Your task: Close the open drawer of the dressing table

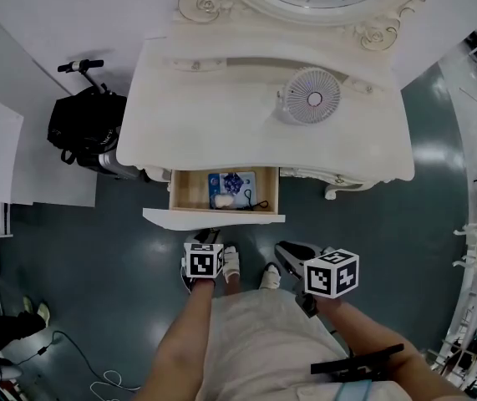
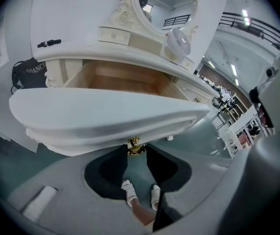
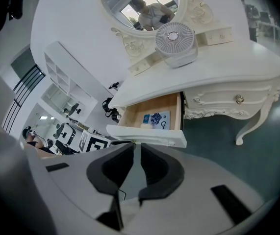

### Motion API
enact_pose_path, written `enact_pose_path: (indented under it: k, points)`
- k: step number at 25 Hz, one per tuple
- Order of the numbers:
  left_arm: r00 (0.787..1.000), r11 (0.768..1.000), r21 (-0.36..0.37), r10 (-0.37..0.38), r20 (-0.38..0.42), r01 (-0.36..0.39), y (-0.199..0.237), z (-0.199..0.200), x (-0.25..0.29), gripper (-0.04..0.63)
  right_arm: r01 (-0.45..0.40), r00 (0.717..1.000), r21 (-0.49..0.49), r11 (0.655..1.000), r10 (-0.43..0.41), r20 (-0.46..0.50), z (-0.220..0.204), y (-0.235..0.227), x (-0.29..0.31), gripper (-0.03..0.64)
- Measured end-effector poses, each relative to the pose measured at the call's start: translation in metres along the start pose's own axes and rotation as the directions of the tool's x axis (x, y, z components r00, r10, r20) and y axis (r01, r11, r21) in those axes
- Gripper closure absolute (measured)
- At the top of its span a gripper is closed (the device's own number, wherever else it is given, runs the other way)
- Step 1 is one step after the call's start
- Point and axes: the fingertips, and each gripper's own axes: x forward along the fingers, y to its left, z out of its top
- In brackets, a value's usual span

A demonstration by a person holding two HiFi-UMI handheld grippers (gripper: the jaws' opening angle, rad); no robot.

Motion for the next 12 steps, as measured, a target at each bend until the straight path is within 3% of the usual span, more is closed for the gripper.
enact_pose_path:
  k: [12]
  points:
    - [1.000,1.000,-0.003,-0.002,-0.007,0.002,0.004,0.022,0.010,0.468,0.001,1.000,0.022,1.000,-0.001,0.005,0.010,-0.005,0.008,0.563]
